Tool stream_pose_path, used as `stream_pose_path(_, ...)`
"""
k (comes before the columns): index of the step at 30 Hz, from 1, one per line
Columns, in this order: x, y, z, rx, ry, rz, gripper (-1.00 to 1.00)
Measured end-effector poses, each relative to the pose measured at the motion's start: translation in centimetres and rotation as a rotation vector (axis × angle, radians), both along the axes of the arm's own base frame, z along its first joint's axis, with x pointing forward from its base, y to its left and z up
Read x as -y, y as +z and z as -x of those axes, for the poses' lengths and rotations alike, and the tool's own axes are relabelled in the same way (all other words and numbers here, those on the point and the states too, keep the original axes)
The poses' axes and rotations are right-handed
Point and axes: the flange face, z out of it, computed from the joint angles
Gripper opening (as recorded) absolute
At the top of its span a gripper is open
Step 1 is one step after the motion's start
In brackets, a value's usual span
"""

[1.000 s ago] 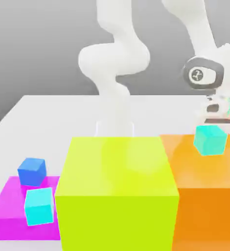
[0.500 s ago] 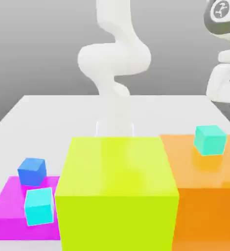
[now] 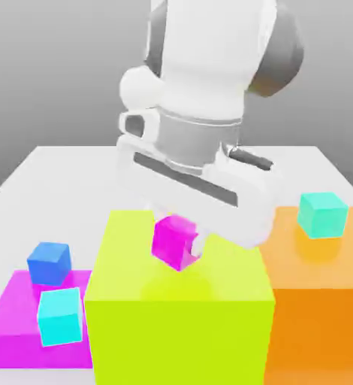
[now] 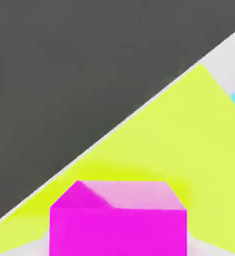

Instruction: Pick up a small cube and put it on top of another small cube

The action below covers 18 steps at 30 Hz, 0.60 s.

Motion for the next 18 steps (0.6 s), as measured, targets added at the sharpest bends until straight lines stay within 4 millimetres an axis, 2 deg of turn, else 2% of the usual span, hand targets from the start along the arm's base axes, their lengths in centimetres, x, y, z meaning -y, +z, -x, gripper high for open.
stream_pose_path(4, 7.4, -1.4, 1.4, -0.012, -0.189, -0.037, -1.0)
stream_pose_path(8, 13.8, -4.0, 4.1, 0.002, -0.432, -0.089, -1.0)
stream_pose_path(10, 14.5, -5.4, 4.2, 0.023, -0.498, -0.102, -1.0)
stream_pose_path(12, 13.7, -8.2, 3.8, 0.027, -0.491, -0.105, -1.0)
stream_pose_path(13, 13.4, -9.6, 3.7, 0.028, -0.487, -0.106, 1.0)
stream_pose_path(18, 13.4, -9.6, 3.7, 0.028, -0.487, -0.106, 1.0)
